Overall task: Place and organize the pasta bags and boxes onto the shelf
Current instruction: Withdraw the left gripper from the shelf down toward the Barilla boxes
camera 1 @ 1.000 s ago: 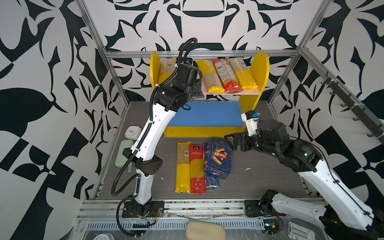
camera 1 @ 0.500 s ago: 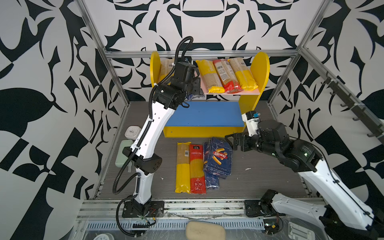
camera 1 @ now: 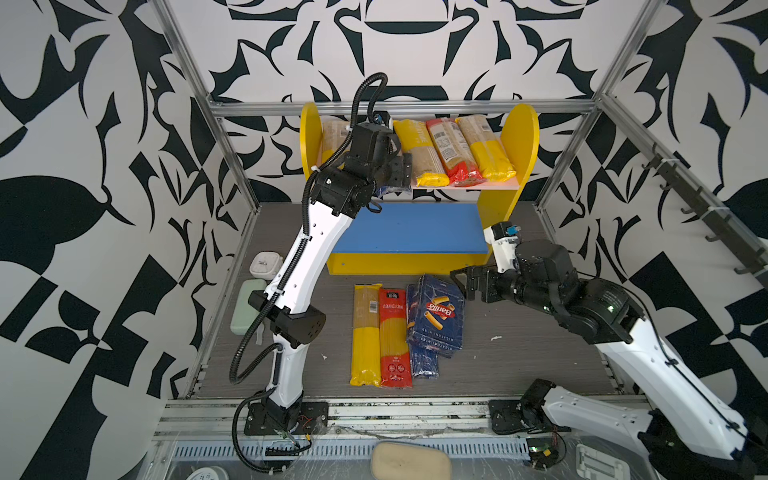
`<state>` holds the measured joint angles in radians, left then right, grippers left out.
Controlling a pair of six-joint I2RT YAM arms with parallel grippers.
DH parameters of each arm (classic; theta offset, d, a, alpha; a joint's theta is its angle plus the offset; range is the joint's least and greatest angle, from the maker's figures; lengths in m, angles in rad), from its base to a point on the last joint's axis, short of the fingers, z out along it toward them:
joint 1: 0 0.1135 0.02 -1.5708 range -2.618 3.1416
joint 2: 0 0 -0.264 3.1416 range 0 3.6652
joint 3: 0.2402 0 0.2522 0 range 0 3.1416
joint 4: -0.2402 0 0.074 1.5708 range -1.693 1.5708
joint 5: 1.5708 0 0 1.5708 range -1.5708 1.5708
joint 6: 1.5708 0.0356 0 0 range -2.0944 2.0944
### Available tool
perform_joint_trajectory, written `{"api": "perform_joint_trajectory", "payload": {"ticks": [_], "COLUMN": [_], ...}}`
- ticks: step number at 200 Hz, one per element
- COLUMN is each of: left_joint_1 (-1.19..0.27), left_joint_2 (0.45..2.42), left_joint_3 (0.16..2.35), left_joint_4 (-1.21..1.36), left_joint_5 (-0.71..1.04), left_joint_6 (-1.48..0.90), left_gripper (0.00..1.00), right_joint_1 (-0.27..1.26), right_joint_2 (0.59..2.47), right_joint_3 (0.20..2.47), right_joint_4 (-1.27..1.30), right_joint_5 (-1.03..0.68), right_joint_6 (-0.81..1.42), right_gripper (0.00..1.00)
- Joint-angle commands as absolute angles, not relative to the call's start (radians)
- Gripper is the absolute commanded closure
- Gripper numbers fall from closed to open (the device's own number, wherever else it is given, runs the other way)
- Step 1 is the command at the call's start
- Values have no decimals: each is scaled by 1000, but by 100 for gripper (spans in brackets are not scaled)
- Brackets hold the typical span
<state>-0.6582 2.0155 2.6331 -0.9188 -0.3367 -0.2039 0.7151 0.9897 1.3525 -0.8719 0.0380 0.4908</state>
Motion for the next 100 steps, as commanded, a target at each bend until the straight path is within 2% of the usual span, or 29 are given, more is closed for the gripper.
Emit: {"api": "perform_joint_trajectory", "payload": {"ticks": [1, 69, 100], "left_joint_1": [-713, -891, -980], "left_joint_2": [1975, 1752, 1611], "left_joint_3": [2595, 2477, 2280], "left_joint_4": [-1005, -928, -945], "left_joint_5": [-370, -539, -660], "left_joint_6": [-164, -68, -131], "left_gripper": [1, 1, 1], "right_joint_1": [718, 718, 719], "right_joint_2": [982, 968, 924], "right_joint_3": [1377, 1356, 1254], "right_joint_4": [-846, -838, -828], "right_joint_5": [43, 42, 38], "right_joint_6": [483, 488, 547], "right_gripper": [0, 0, 0]}}
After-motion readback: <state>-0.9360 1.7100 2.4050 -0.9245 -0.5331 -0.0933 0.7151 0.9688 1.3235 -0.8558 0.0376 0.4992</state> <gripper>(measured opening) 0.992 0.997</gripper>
